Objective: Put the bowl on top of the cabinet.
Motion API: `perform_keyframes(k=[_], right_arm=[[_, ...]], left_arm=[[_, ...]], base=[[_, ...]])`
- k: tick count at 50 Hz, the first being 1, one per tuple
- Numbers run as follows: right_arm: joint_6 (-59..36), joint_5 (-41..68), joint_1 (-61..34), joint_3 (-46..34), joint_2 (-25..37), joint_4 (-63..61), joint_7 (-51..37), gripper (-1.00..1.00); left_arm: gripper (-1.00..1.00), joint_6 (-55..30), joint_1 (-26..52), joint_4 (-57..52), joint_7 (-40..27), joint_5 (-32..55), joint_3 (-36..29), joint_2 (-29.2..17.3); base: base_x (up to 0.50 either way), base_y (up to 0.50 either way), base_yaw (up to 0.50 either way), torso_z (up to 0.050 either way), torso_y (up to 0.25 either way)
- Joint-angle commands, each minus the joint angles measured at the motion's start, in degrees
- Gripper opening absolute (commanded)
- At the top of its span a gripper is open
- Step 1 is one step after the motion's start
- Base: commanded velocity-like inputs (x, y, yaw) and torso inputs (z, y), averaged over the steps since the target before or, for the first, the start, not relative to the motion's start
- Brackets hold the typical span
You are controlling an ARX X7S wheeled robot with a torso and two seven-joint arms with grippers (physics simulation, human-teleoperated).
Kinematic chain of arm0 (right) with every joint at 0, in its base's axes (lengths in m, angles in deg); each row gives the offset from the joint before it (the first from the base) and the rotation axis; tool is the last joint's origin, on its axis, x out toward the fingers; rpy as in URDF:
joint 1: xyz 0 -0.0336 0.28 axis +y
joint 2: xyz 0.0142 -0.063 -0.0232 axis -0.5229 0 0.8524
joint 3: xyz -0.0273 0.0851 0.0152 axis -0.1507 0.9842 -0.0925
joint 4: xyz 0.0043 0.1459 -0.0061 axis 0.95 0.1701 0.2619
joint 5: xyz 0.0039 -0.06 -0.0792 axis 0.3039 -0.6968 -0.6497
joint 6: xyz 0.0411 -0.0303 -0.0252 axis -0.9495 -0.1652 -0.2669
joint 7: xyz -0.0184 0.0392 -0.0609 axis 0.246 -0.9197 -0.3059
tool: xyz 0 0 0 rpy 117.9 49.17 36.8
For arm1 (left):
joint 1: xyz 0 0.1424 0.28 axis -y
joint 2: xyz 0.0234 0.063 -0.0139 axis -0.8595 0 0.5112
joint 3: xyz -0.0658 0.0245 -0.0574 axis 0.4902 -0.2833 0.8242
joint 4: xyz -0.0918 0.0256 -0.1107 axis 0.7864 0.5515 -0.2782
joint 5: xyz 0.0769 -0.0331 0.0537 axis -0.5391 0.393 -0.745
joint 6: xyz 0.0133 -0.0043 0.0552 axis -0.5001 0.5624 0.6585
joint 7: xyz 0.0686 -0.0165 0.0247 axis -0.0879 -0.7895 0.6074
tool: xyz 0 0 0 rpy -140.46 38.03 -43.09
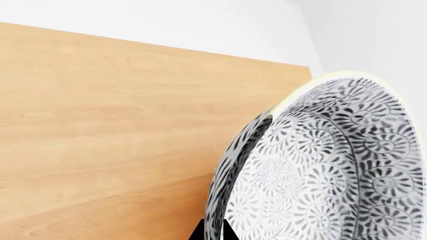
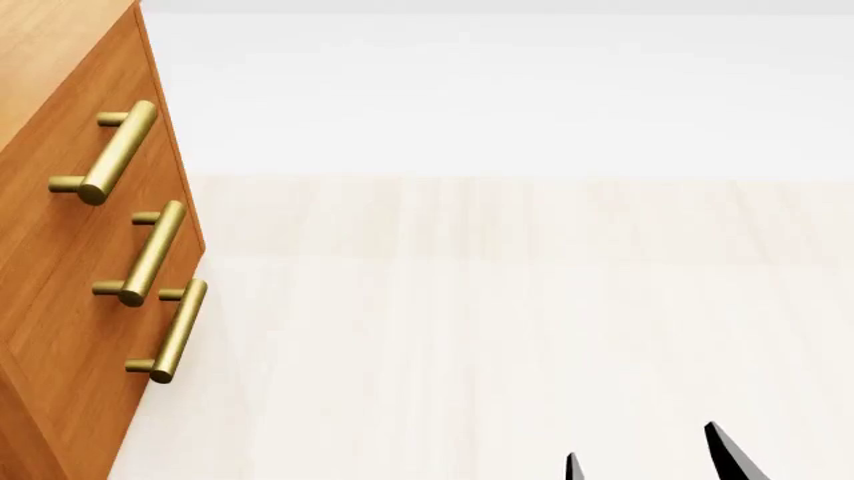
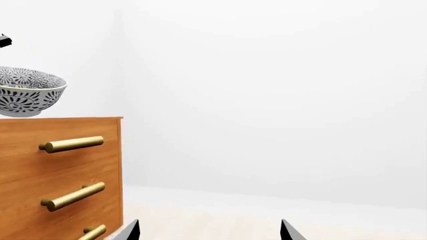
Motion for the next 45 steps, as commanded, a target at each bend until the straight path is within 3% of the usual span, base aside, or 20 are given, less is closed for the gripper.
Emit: perform_keyframes(k=[1, 21, 22, 45], right_arm=[[0.14, -0.07, 0.21, 0.08, -0.09, 0.16, 0.02, 1.0], [0.28, 0.05, 0.33, 0.22, -0.28, 0.52, 0.15, 1.0], [0.33, 0.03, 0.33, 0.16, -0.33, 0.6, 0.26, 1.0], [0.76, 0.13, 0.28, 0.0, -0.91, 1.46, 0.9, 1.0]], left_arm=[[-1.0, 0.98, -0.67, 0.06, 1.16, -2.73, 2.7, 0.05], [-1.0, 0.55, -0.72, 0.11, 2.73, -9.92, 7.49, 0.62], [1.0, 0.16, -0.74, 0.12, 2.95, -10.24, 7.79, 0.64], [1.0, -1.02, -0.27, 0.07, 4.97, -14.91, 10.26, 0.33]], base=[[0.0, 0.0, 0.0, 0.0, 0.0], [0.0, 0.0, 0.0, 0.0, 0.0], [0.0, 0.0, 0.0, 0.0, 0.0], [0.0, 0.0, 0.0, 0.0, 0.0]])
